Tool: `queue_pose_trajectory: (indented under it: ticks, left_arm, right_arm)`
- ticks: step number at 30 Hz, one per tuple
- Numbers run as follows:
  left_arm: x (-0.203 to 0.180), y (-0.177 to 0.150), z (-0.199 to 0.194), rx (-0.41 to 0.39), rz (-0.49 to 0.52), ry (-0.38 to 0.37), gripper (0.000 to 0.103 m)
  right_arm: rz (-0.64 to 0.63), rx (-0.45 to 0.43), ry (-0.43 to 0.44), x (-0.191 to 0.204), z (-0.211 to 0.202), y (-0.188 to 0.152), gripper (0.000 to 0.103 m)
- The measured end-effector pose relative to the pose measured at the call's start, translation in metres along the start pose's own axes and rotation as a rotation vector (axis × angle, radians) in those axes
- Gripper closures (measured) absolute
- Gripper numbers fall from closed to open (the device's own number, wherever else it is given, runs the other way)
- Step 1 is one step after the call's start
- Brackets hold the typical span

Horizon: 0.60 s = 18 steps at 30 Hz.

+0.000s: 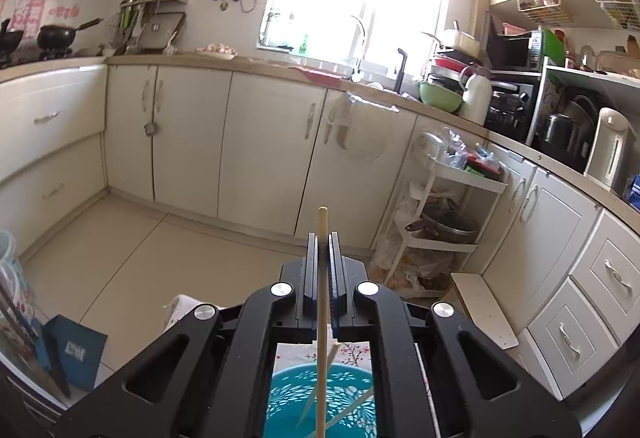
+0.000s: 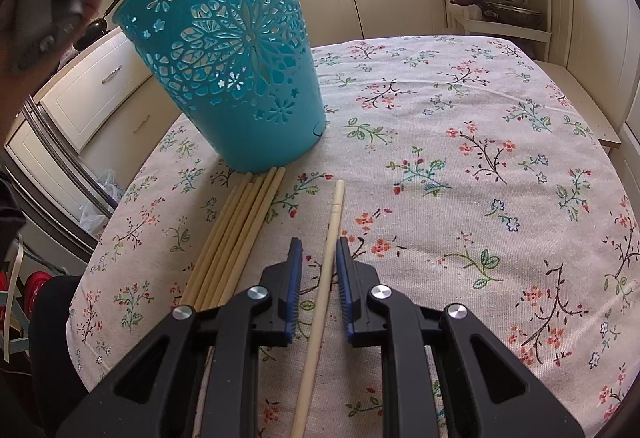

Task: Organize utensils
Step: 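Raise the chopstick with the left gripper and release it into the basket, then grasp a lone chopstick with the right gripper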

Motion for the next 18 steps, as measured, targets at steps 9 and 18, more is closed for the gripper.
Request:
queue_pose_trajectory:
  ticks: [9, 18]
  left_arm:
    - [0.016, -0.028, 0.003, 0.047, -0.004, 0.013, 0.099]
    - [0.023, -0.068, -0.034, 0.116, 0.168, 0.059, 0.056]
  right_arm:
    - [0.001, -0.001, 0.001, 0.0, 0.0, 0.0, 0.085]
    - [0.002, -0.004, 0.007, 0.001, 0.0, 0.0, 0.084]
Point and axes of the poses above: each gripper's, at about its wrist camera, not at the fingertips, and z roughly the way its jaws point, x to its left, y to its top, the point moved 10 cm from there along z, roughly the way its jaws point, and after that the axes turned 2 degrees about -z, right-handed, at the moved point
